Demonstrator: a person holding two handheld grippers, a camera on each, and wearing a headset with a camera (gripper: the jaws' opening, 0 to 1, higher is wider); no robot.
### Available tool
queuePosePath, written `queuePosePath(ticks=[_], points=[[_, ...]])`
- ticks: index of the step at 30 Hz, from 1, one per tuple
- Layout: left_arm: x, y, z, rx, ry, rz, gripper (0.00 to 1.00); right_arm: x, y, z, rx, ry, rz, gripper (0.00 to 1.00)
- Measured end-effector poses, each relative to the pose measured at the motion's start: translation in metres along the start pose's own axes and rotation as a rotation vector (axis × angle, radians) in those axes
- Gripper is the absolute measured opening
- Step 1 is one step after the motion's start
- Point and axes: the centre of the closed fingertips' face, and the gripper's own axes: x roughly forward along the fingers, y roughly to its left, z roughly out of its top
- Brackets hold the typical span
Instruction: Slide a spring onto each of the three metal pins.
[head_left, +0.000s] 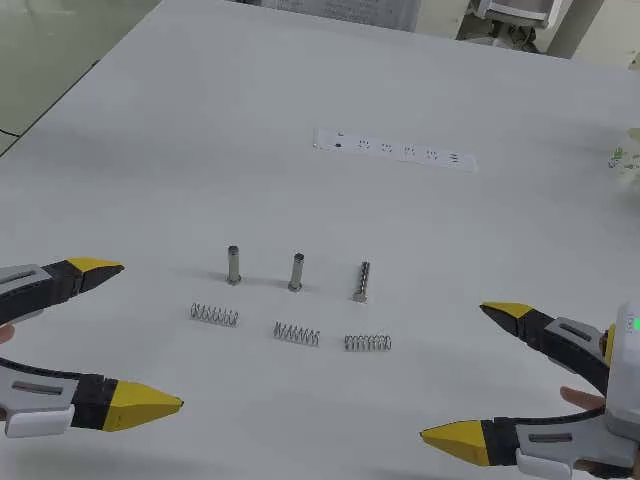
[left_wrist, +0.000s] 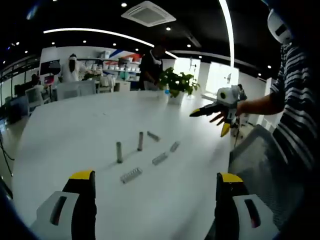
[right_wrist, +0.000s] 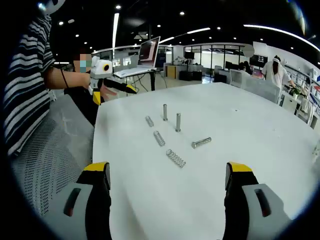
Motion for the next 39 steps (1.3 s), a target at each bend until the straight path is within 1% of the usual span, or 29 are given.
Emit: queuePosePath(ticks=[7,14,21,27,29,35,39], points=[[0.001,0.001,-0.001,-0.006,-0.002,0.002,0.98,-0.002,0.001,-0.004,-0.004,0.005,0.003,0.99],[0.003,0.002,0.002,-0.003,-0.007,0.003,0.98,-0.004,0.005,-0.01,-0.001,0.013,0.01,0.99],[0.005,0.005,0.002,0.008,-0.009,0.014,0.98,-0.005,0.004,-0.011,0.004,0.016,0.003,0.99],[0.004,0.005,0.004,0.003,-0.011,0.012,0.98,-0.005,0.005,-0.011,0.01,0.018,0.003,0.99],[0.004,0.007,0.004,0.001,-0.013,0.018,0.98,-0.004,0.005,-0.011,0.01,0.015,0.002,0.99],[0.004,0.005,0.002,-0.001,-0.005,0.016,0.98,-0.005,0.005,-0.012,0.018,0.018,0.002,0.98],[0.002,0.006,0.002,-0.005,-0.011,0.022,0.98,-0.005,0.004,-0.012,0.02,0.017,0.0,0.98]])
